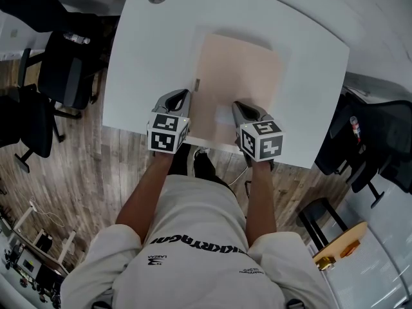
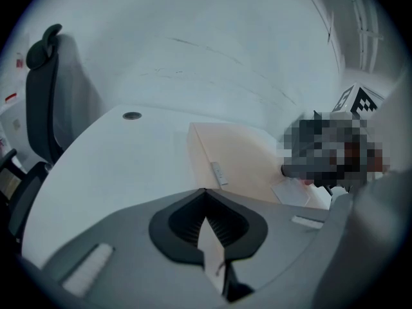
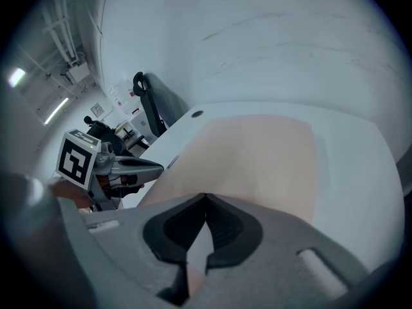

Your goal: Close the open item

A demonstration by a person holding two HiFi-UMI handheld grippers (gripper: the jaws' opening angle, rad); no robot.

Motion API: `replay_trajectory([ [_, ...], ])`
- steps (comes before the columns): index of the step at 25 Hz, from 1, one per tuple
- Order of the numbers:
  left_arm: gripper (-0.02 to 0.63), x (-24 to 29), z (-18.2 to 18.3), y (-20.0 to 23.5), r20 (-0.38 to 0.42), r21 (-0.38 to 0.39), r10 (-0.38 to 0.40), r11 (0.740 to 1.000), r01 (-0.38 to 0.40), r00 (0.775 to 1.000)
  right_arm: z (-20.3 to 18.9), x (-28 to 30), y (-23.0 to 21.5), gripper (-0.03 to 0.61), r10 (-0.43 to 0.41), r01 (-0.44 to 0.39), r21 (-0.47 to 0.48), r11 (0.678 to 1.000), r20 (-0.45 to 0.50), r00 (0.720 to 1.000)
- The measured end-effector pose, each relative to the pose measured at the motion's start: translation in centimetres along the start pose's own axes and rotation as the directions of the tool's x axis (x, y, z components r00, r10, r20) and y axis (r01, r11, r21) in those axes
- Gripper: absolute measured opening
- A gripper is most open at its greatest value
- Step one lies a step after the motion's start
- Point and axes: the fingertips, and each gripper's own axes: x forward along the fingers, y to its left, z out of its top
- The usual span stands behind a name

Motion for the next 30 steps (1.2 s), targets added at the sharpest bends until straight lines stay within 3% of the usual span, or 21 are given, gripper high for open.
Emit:
replay_trajectory([
  [30,0.000,-5.3,4.2,-2.7,0.119,0.057,0.010,0.998,-0.017,0.993,2.0,-5.0,2.1,0.000,-0.023,0.032,-0.052,0.998,0.162,0.986],
])
